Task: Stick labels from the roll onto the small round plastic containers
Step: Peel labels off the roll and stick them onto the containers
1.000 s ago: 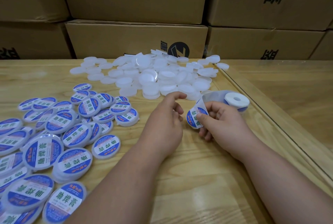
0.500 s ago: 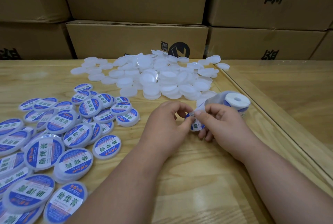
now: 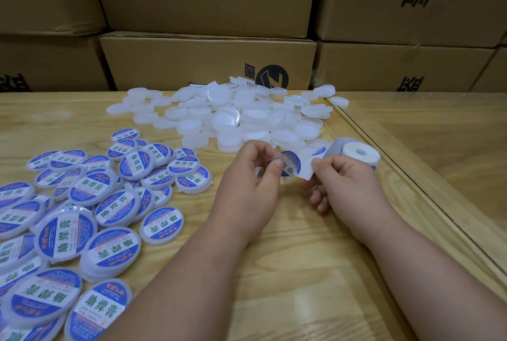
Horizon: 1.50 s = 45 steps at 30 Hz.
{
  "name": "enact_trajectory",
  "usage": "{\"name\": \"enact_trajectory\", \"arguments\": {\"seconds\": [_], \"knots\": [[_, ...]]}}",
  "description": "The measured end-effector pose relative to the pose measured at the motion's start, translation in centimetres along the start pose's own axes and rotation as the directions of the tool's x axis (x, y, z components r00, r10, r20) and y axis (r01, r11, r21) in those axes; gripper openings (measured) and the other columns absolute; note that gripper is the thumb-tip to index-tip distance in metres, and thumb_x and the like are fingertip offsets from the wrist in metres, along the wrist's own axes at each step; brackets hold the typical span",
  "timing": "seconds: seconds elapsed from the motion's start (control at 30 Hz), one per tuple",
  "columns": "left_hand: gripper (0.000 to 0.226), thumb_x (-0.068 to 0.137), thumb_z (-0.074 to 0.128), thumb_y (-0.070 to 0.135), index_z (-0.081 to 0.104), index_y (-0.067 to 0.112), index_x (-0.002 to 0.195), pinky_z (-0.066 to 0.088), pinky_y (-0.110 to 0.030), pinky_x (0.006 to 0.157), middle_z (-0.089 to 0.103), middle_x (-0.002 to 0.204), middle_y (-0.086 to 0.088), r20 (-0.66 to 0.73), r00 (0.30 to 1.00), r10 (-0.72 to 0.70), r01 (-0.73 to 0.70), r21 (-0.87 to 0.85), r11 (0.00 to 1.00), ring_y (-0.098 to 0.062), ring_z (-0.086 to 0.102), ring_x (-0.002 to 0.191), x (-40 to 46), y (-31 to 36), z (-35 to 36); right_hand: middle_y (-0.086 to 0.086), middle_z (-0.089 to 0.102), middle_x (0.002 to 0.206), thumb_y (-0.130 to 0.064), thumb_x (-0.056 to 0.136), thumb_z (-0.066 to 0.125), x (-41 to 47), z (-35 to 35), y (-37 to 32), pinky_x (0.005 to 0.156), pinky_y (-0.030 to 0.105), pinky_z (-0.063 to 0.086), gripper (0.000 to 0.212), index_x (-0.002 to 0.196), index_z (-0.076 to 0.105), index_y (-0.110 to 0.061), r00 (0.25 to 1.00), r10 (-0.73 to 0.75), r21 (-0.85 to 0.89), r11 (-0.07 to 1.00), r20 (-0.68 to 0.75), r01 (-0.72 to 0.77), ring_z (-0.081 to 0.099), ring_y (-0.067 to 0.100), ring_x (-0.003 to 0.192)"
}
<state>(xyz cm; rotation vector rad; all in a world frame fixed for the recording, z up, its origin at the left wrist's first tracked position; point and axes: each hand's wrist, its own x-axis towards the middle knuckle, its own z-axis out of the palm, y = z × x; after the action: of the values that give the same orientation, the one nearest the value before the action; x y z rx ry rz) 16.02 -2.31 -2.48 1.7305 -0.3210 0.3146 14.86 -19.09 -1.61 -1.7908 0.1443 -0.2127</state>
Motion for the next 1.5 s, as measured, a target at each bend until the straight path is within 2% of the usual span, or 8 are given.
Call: {"name": "enact_trajectory", "arguments": {"seconds": [0.3, 0.7, 0.87, 0.97, 1.1, 1.3, 1.4, 1.5], "knots": [[0.004, 0.089, 0.054, 0.046, 0.053, 0.048, 0.086, 0.057, -0.053, 0.079, 0.07, 0.086, 0.012, -0.076, 0.995, -0.071, 0.064, -0.092, 0.994, -0.026, 0.065, 0.08, 0.1, 0.3, -0.1, 0.004, 0.073, 0.068, -0.031, 0.097, 0.067, -0.3, -0.1, -0.2, 0.041, 0.023, 0.044, 0.028, 0.073, 0.065, -0.014, 0.998, -0.068, 0.056, 0.996, -0.017, 0.069, 0.056, 0.014, 0.046], [0.005, 0.088, 0.061, 0.046, 0.058, 0.043, 0.087, 0.057, -0.046, 0.08, 0.074, 0.088, 0.012, 0.031, 0.996, -0.088, 0.09, -0.065, 0.994, -0.007, 0.068, 0.078, 0.2, 0.0, 0.0, 0.004, 0.068, 0.061, -0.013, 0.093, 0.072, -0.5, 0.1, -0.1, 0.043, 0.017, 0.041, 0.006, 0.089, 0.069, -0.016, 0.988, -0.136, 0.162, 0.979, 0.078, 0.122, 0.051, 0.008, 0.044], [0.009, 0.091, 0.063, 0.033, 0.06, 0.04, 0.094, 0.052, -0.025, 0.079, 0.069, 0.095, 0.019, 0.049, 0.996, -0.068, 0.071, -0.071, 0.995, 0.0, 0.064, 0.084, 0.2, -0.2, 0.0, 0.001, 0.063, 0.055, -0.011, 0.094, 0.069, -0.6, 0.1, -0.3, 0.043, 0.016, 0.04, 0.015, 0.08, 0.069, -0.016, 0.99, -0.101, 0.155, 0.984, 0.093, 0.086, 0.05, 0.007, 0.043], [0.029, 0.095, 0.063, 0.017, 0.055, 0.042, 0.107, 0.045, -0.009, 0.067, 0.065, 0.093, 0.023, 0.054, 0.995, -0.085, 0.089, -0.09, 0.992, 0.004, 0.06, 0.079, 0.1, -0.2, -0.1, -0.001, 0.059, 0.053, -0.012, 0.094, 0.068, -0.5, -0.1, -0.5, 0.042, 0.017, 0.038, 0.018, 0.078, 0.068, -0.018, 0.996, -0.07, 0.18, 0.982, 0.053, 0.059, 0.047, 0.009, 0.042], [0.038, 0.075, 0.048, 0.018, 0.052, 0.037, 0.107, 0.036, -0.016, 0.048, 0.046, 0.079, 0.017, 0.027, 0.989, -0.146, 0.149, -0.196, 0.969, -0.002, 0.04, 0.054, 0.2, 0.6, -0.4, -0.001, 0.057, 0.054, -0.015, 0.095, 0.067, -0.2, -0.3, -0.5, 0.042, 0.021, 0.036, 0.015, 0.08, 0.069, -0.018, 1.0, -0.022, 0.232, 0.973, 0.014, 0.019, 0.044, 0.012, 0.043], [0.062, 0.078, 0.054, 0.014, 0.029, 0.065, 0.103, 0.041, -0.022, 0.069, 0.037, 0.113, 0.015, 0.151, 0.974, -0.167, 0.16, 0.056, 0.986, -0.014, 0.047, 0.088, -0.2, 1.0, -0.7, 0.0, 0.056, 0.056, -0.022, 0.089, 0.071, -0.1, -0.5, -0.4, 0.043, 0.022, 0.037, 0.019, 0.07, 0.072, -0.027, 0.999, -0.037, 0.269, 0.963, 0.028, 0.028, 0.045, 0.012, 0.045], [0.054, 0.093, 0.056, 0.008, 0.044, 0.051, 0.125, 0.04, -0.005, 0.074, 0.049, 0.114, 0.022, 0.161, 0.983, -0.09, 0.062, 0.171, 0.983, 0.008, 0.056, 0.091, 0.0, 0.3, -0.6, -0.001, 0.052, 0.055, -0.028, 0.08, 0.069, 0.1, -0.7, -0.4, 0.045, 0.025, 0.034, 0.013, 0.067, 0.071, -0.026, 0.999, -0.04, 0.334, 0.942, 0.03, 0.028, 0.042, 0.015, 0.047], [0.035, 0.1, 0.056, 0.014, 0.061, 0.046, 0.114, 0.035, 0.001, 0.09, 0.059, 0.124, 0.015, 0.084, 0.995, -0.051, 0.036, 0.17, 0.985, 0.013, 0.052, 0.111, 0.2, 0.1, -0.4, -0.002, 0.043, 0.056, -0.024, 0.081, 0.065, 0.2, -0.9, -0.6, 0.044, 0.025, 0.026, 0.018, 0.063, 0.065, -0.024, 0.989, -0.054, 0.482, 0.876, 0.14, -0.02, 0.033, 0.013, 0.046]]}}
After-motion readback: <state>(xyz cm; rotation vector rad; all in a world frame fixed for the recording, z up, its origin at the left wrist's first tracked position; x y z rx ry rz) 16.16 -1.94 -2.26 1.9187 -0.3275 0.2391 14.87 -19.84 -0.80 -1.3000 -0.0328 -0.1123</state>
